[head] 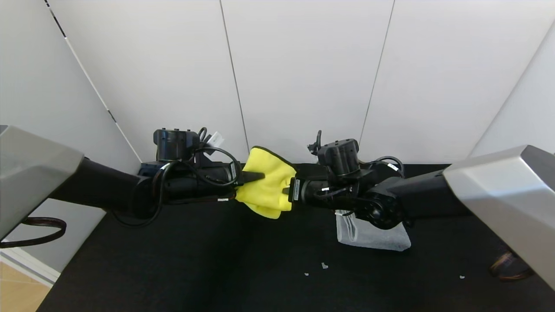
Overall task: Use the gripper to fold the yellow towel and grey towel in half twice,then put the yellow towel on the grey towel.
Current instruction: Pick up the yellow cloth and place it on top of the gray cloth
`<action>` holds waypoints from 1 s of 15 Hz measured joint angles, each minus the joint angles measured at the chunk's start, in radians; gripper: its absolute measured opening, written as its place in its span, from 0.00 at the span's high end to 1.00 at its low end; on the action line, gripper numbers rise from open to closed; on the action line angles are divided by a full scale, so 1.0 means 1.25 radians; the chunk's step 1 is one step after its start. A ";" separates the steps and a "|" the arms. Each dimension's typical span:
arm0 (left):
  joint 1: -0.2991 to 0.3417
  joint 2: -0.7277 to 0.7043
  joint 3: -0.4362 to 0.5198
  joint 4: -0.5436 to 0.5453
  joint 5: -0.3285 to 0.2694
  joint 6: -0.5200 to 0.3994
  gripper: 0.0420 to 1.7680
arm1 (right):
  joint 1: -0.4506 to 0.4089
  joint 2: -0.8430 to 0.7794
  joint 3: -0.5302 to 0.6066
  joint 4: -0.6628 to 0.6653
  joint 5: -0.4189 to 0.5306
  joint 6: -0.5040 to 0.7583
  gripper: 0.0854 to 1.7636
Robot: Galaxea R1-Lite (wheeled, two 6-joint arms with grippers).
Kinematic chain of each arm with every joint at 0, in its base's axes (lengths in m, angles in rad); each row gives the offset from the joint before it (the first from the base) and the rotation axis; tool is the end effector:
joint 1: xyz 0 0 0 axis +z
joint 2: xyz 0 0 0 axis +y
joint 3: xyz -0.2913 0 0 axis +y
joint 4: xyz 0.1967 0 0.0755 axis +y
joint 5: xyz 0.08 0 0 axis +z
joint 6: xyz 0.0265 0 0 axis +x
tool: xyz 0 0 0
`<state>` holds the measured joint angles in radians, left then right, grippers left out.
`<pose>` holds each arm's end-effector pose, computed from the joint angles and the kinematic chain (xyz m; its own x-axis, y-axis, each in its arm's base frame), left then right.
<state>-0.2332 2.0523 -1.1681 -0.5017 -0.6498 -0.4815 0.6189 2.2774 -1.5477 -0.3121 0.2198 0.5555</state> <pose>0.3969 -0.1108 0.1162 0.5789 -0.7594 -0.2972 0.4789 0.6116 -0.6298 0.3899 0.2848 0.1038 0.6001 0.6951 -0.3958 -0.4448 0.7012 0.5572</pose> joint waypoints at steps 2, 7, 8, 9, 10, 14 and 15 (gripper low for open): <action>-0.031 -0.026 -0.016 0.037 0.007 0.000 0.91 | -0.006 -0.044 0.054 -0.037 0.000 0.011 0.97; -0.114 -0.065 -0.054 0.069 0.020 0.001 0.91 | -0.033 -0.159 0.199 -0.105 -0.002 0.013 0.97; -0.131 -0.069 -0.063 0.084 0.020 0.002 0.91 | -0.041 -0.182 0.229 -0.122 -0.002 0.015 0.97; -0.148 -0.072 -0.075 0.093 0.021 0.002 0.91 | -0.050 -0.205 0.261 -0.142 -0.001 0.018 0.97; -0.165 -0.074 -0.087 0.100 0.021 0.002 0.91 | -0.059 -0.227 0.291 -0.160 -0.002 0.020 0.97; -0.231 -0.067 -0.140 0.124 0.026 0.004 0.91 | -0.108 -0.306 0.409 -0.234 -0.002 0.022 0.97; -0.249 -0.063 -0.150 0.126 0.026 0.004 0.91 | -0.120 -0.324 0.437 -0.254 -0.002 0.022 0.97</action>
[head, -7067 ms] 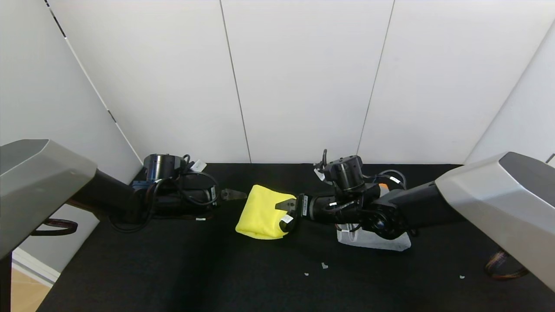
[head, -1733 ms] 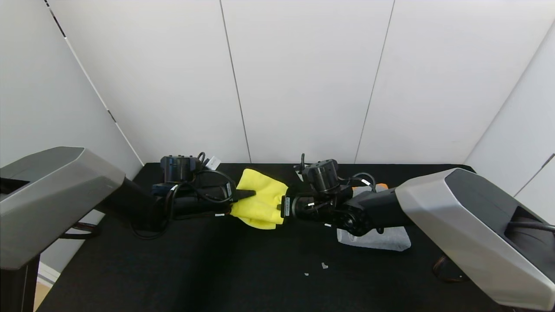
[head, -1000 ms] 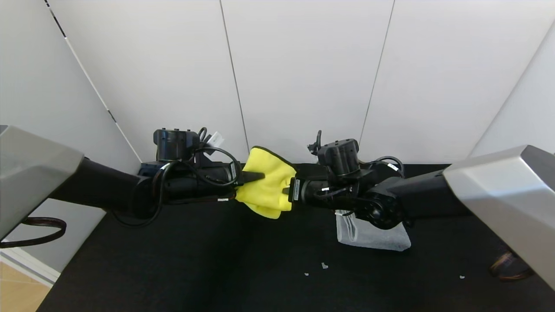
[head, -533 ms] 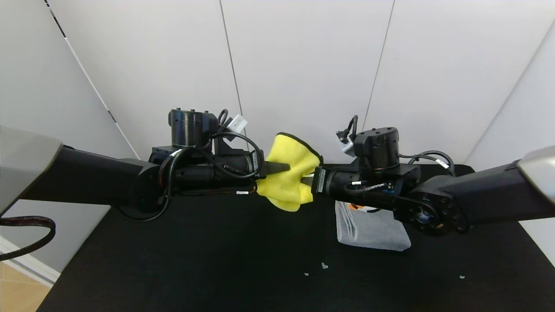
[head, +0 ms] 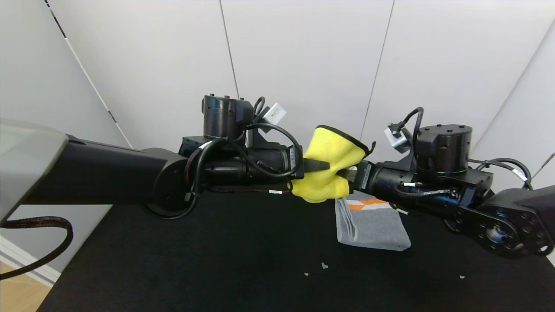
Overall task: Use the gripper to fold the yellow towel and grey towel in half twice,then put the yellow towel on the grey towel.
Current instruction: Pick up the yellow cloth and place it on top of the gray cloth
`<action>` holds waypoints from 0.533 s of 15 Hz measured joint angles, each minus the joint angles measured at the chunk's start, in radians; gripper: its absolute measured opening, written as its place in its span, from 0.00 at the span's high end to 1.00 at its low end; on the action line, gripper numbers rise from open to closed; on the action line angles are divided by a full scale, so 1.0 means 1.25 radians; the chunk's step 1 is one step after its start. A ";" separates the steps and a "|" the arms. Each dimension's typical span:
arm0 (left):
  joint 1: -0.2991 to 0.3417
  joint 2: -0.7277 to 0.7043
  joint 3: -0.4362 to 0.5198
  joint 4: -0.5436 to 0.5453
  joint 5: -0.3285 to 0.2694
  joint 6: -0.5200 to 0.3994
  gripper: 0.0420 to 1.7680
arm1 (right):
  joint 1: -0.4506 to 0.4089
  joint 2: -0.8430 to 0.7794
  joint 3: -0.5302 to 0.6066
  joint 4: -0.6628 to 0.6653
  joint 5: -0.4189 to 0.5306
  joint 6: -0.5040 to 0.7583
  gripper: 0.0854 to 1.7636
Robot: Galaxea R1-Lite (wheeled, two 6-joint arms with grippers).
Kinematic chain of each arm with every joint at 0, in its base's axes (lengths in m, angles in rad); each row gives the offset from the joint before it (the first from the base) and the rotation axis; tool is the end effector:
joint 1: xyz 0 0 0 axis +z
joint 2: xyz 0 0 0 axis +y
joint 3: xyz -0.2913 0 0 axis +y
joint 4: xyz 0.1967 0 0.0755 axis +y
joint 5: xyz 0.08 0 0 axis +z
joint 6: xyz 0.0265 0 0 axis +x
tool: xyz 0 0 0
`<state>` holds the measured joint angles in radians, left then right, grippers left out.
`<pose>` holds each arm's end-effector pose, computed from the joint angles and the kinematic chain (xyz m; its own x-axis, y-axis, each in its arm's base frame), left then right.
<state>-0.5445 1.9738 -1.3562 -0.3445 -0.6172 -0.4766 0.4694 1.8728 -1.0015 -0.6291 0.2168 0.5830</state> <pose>0.3480 -0.2287 0.1882 0.3719 -0.9018 -0.2200 0.6931 0.4274 -0.5805 0.3308 0.1742 0.1508 0.7482 0.6207 -0.2342 -0.4065 0.7080 0.5775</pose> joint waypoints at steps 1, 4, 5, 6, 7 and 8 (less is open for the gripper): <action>-0.016 0.004 -0.008 0.000 0.000 0.000 0.91 | -0.014 -0.019 0.029 -0.019 0.000 0.001 0.97; -0.067 0.015 -0.030 0.000 0.002 0.000 0.91 | -0.048 -0.082 0.104 -0.049 0.000 0.001 0.97; -0.084 0.018 -0.037 0.001 0.002 0.000 0.91 | -0.058 -0.104 0.129 -0.054 0.000 0.001 0.97; -0.100 0.023 -0.046 0.002 0.003 0.000 0.91 | -0.067 -0.128 0.155 -0.060 -0.001 0.000 0.97; -0.115 0.027 -0.058 0.005 0.005 0.000 0.91 | -0.077 -0.153 0.184 -0.068 -0.001 0.000 0.97; -0.129 0.034 -0.073 0.019 0.006 0.000 0.91 | -0.086 -0.175 0.210 -0.074 -0.001 0.000 0.97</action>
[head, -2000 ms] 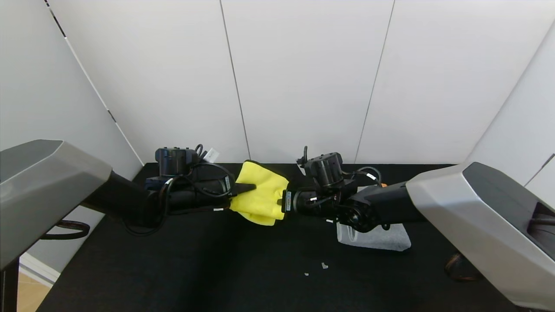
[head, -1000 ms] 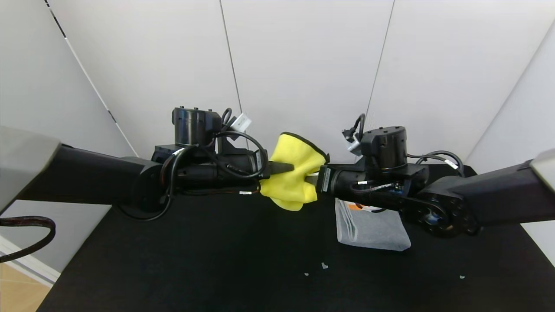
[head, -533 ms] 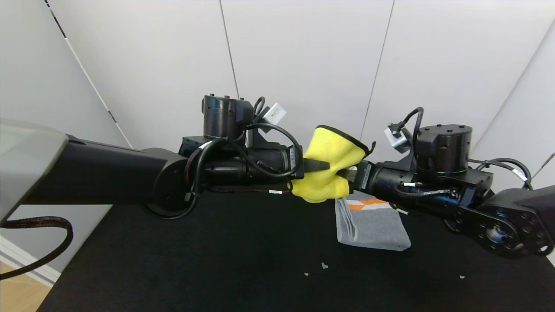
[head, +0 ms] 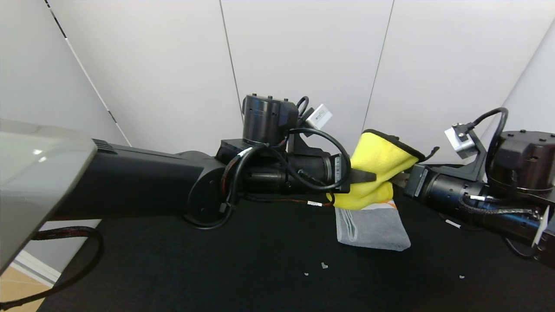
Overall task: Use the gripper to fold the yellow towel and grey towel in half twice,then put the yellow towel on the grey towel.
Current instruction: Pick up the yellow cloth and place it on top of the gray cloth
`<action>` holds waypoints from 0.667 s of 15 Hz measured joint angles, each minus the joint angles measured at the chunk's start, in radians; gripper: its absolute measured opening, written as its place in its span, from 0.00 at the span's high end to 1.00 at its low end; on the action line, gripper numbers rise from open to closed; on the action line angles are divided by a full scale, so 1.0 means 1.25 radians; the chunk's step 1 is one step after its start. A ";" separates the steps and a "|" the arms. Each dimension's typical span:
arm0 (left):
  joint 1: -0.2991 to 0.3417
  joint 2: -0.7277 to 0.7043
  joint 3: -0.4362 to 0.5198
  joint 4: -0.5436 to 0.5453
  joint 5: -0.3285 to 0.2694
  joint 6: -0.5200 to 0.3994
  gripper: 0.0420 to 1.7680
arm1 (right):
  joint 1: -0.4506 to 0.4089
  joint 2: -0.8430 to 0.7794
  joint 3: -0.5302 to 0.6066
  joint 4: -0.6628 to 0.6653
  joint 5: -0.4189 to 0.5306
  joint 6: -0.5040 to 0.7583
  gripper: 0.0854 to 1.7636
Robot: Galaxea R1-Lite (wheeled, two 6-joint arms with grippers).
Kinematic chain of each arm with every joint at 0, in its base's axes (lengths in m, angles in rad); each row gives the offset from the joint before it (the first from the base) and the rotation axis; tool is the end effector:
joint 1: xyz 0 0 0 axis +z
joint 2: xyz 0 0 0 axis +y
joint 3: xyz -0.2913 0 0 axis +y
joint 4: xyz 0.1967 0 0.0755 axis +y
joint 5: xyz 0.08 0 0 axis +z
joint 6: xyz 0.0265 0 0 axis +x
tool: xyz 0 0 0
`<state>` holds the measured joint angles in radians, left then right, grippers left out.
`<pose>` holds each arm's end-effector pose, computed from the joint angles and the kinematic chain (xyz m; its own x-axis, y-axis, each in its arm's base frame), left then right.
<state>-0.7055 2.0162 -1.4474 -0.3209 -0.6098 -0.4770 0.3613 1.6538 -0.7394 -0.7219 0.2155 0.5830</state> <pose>0.3179 -0.2907 0.1956 0.2336 -0.9513 -0.2011 0.7619 0.3076 -0.5699 0.2860 0.1142 0.1603 0.8213 0.5390 -0.1869 -0.3537 0.7381 0.5745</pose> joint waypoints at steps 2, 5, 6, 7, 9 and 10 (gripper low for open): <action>-0.019 0.019 -0.029 0.013 0.012 0.001 0.91 | -0.020 -0.041 0.045 -0.007 -0.001 0.000 0.97; -0.031 0.058 -0.069 0.017 0.018 0.003 0.91 | -0.058 -0.070 0.075 -0.009 -0.001 0.001 0.97; -0.031 0.071 -0.081 0.017 0.018 0.004 0.91 | -0.072 -0.072 0.080 -0.009 0.000 0.000 0.97; -0.031 0.085 -0.094 0.018 0.018 0.005 0.91 | -0.086 -0.072 0.083 -0.009 0.000 0.000 0.97; -0.034 0.110 -0.119 0.032 0.018 0.006 0.91 | -0.108 -0.071 0.091 -0.009 0.001 0.000 0.97; -0.038 0.122 -0.132 0.037 0.018 0.007 0.91 | -0.115 -0.071 0.096 -0.009 0.001 0.000 0.97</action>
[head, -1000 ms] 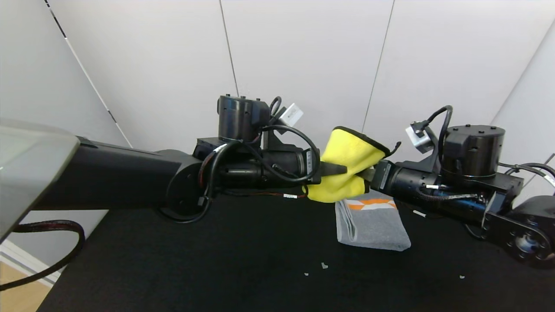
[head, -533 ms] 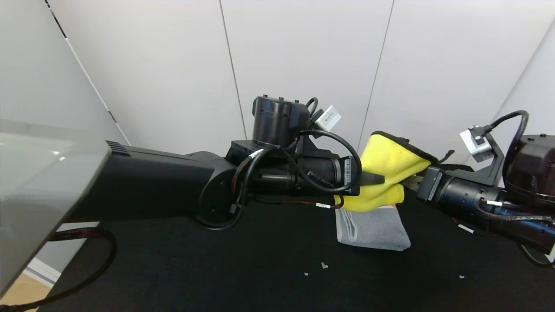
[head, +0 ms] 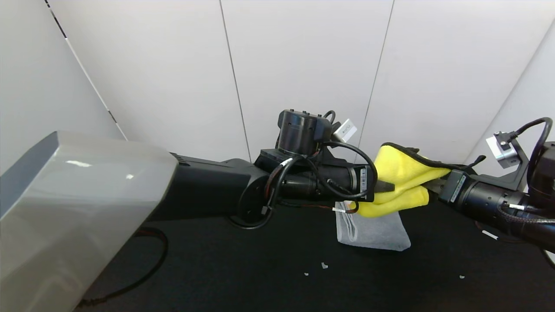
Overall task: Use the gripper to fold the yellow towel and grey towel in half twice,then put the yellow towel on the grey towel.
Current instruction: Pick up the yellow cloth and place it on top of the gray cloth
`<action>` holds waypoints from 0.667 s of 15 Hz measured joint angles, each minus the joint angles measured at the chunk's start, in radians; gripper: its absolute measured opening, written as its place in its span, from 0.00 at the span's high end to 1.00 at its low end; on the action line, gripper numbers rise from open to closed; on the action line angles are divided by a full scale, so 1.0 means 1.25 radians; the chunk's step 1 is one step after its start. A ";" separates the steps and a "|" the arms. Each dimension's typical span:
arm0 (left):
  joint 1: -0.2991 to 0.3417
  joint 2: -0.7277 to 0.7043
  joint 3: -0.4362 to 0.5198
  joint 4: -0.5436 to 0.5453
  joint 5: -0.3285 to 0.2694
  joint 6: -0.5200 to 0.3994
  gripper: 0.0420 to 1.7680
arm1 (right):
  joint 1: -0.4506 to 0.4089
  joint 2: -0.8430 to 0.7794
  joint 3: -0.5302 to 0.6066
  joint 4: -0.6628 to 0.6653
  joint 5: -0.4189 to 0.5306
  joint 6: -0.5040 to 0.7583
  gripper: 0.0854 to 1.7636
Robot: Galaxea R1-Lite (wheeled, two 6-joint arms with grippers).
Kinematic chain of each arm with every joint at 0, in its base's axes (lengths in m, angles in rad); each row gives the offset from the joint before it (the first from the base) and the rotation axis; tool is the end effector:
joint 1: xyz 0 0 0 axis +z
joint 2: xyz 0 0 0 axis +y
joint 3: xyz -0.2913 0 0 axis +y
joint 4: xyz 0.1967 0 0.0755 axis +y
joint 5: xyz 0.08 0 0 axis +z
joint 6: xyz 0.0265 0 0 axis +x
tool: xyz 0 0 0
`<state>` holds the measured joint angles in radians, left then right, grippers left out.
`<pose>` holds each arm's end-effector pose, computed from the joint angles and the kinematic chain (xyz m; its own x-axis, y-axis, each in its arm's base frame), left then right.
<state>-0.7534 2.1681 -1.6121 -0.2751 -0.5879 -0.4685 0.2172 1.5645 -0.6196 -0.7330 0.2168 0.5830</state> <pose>0.3319 -0.3314 0.1729 0.2037 -0.9515 -0.2307 0.7634 0.3019 -0.5710 0.2703 0.0655 0.1538 0.8860 0.4158 -0.2054 -0.2341 0.7832 0.5760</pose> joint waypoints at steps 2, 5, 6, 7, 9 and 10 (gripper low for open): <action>-0.006 0.023 -0.021 0.002 0.000 0.000 0.91 | -0.009 -0.001 0.015 -0.001 -0.001 0.000 0.97; -0.009 0.065 -0.048 0.004 -0.001 -0.001 0.91 | -0.013 0.000 0.042 -0.018 -0.004 0.000 0.97; -0.010 0.077 -0.055 0.003 -0.001 -0.002 0.91 | -0.017 0.005 0.046 -0.029 -0.002 0.000 0.97; -0.011 0.087 -0.058 0.002 -0.002 -0.002 0.91 | -0.021 0.010 0.050 -0.039 -0.001 0.000 0.97; -0.014 0.107 -0.064 0.002 -0.003 -0.003 0.91 | -0.025 0.021 0.057 -0.047 -0.001 0.000 0.97; -0.014 0.116 -0.068 0.001 -0.003 -0.005 0.91 | -0.028 0.025 0.060 -0.047 -0.001 0.000 0.97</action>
<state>-0.7715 2.3126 -1.6968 -0.2736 -0.5917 -0.4743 0.1828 1.5953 -0.5445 -0.7923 0.2160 0.5834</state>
